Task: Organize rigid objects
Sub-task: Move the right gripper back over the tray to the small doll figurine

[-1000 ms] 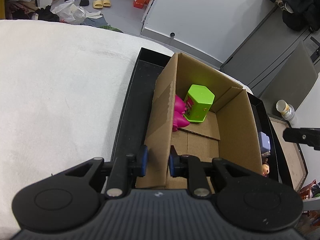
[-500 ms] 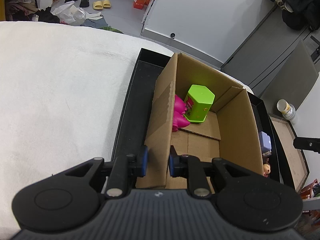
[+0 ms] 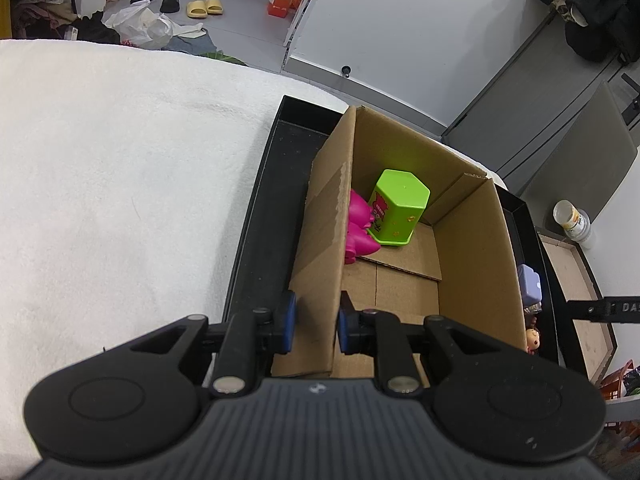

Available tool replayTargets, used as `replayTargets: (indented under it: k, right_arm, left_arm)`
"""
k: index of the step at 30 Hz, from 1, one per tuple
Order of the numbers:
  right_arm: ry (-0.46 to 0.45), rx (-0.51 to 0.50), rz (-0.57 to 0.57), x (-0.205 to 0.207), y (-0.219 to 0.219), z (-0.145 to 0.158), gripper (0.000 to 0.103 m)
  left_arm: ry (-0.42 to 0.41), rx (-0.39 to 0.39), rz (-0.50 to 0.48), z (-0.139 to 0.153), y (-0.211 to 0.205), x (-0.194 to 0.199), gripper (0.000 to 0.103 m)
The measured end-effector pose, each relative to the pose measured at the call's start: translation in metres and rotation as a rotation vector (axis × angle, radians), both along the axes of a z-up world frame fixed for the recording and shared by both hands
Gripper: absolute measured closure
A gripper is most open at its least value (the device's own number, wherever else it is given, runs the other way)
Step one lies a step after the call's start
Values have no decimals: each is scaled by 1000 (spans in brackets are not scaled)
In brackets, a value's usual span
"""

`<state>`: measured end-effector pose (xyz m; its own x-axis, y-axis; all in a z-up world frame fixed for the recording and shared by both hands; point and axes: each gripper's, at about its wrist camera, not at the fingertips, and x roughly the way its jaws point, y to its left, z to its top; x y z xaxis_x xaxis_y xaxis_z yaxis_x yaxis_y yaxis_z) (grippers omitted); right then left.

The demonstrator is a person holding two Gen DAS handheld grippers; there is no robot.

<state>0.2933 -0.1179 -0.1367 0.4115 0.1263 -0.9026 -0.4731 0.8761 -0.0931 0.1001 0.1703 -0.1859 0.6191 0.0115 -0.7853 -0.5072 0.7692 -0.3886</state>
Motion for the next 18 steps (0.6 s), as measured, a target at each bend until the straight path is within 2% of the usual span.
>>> replayTargets:
  k: [4,12,18]
  right_arm:
    - [17,-26,-33,6,-3,-15,40]
    - [42,-53,-81,15,-14,-43,61]
    - [63,-87,-76,17,-9,-56,62]
  left_arm:
    - [0,-1,0,0,0,0,83]
    - [0,-1,0,0,0,0,83]
    - [0,4,-1,0,-1,0,84]
